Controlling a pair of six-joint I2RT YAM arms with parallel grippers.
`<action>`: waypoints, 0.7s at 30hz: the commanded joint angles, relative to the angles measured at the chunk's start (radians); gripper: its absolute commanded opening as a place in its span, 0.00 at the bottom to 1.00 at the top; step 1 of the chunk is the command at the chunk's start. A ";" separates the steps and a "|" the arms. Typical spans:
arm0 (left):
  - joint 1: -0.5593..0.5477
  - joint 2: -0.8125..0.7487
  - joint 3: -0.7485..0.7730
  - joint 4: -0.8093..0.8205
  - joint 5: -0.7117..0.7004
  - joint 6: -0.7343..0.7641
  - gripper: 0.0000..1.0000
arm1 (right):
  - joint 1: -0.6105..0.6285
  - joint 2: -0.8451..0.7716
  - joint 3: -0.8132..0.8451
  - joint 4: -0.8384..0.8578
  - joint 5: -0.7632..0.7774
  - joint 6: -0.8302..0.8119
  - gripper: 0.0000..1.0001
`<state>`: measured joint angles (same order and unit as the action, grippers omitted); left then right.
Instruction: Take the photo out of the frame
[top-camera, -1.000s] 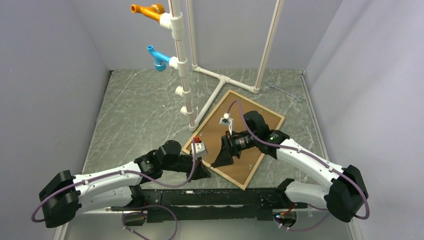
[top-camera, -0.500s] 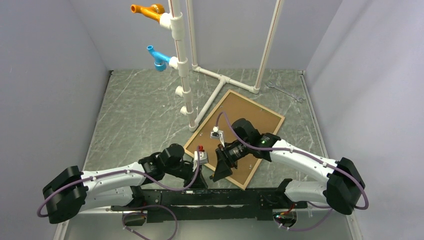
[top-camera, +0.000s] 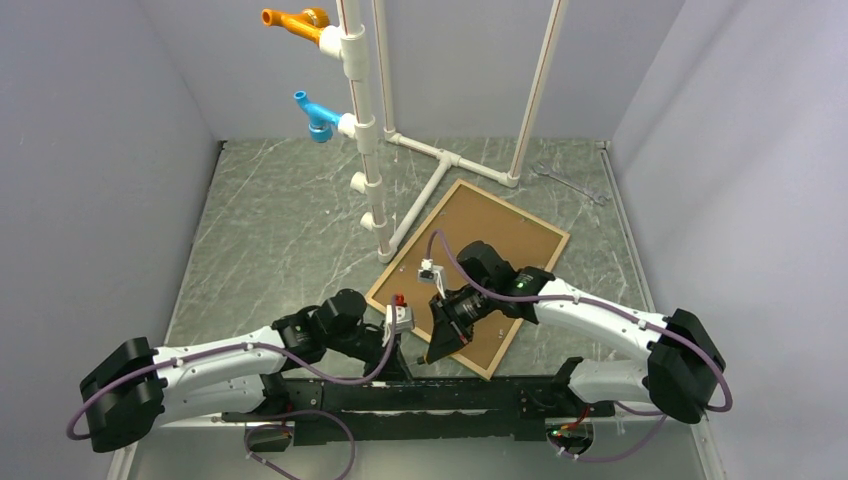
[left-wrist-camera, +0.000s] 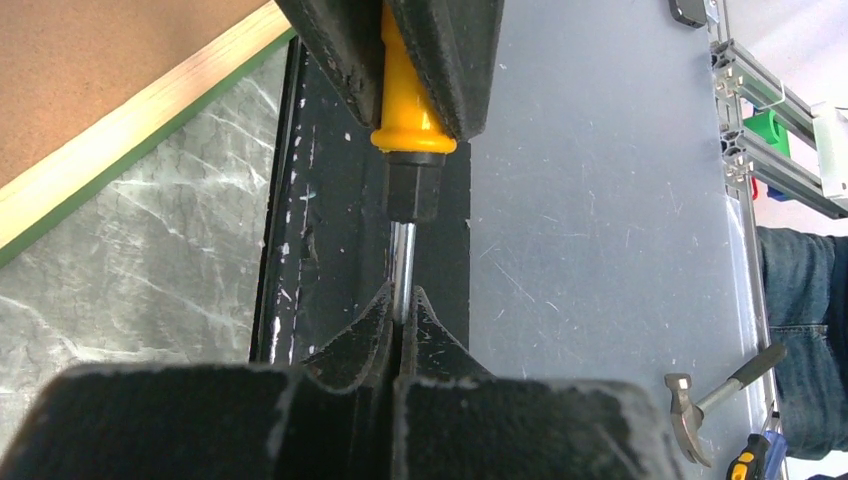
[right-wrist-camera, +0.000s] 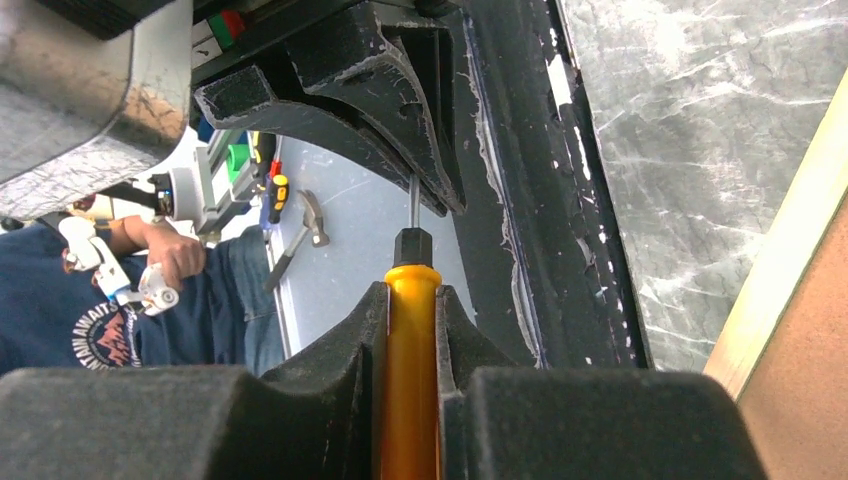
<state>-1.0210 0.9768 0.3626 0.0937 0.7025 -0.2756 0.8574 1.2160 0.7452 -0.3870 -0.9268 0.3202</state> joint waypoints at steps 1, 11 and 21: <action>0.010 -0.033 0.035 0.078 -0.128 -0.003 0.02 | 0.038 0.002 0.024 0.017 0.006 0.006 0.00; 0.011 -0.173 0.035 -0.026 -0.405 -0.050 0.54 | 0.037 -0.095 0.027 0.014 0.269 0.065 0.00; 0.018 -0.313 0.025 -0.176 -0.798 -0.206 0.91 | -0.193 -0.127 0.059 -0.228 1.005 0.278 0.00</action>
<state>-1.0107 0.6800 0.3664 -0.0441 0.0578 -0.4103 0.8066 1.1152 0.7704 -0.4942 -0.2951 0.4469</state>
